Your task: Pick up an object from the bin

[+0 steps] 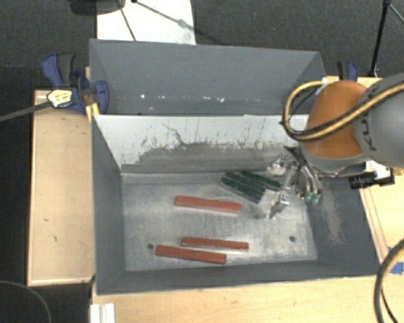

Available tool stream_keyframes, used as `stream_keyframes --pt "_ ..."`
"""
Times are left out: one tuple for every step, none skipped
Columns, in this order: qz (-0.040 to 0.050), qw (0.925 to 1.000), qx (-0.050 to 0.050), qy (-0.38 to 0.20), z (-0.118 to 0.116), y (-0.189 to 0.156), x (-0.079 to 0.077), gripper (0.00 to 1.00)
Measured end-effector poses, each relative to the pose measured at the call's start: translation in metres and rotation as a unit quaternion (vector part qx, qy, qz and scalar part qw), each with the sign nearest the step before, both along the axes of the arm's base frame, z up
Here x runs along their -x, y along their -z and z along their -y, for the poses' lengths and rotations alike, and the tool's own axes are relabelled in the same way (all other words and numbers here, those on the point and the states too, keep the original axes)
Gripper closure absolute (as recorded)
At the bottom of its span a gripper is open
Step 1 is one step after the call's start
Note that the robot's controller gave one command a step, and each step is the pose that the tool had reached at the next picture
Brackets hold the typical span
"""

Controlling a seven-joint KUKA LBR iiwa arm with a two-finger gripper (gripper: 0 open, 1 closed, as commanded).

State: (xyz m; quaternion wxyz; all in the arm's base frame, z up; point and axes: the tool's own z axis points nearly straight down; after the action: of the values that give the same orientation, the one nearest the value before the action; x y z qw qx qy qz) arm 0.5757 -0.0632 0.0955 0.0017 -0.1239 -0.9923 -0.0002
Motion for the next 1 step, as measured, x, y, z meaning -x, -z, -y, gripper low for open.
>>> stream_keyframes --pt "0.0173 0.9980 0.004 -0.061 -0.0246 0.0136 -0.0119 1.00"
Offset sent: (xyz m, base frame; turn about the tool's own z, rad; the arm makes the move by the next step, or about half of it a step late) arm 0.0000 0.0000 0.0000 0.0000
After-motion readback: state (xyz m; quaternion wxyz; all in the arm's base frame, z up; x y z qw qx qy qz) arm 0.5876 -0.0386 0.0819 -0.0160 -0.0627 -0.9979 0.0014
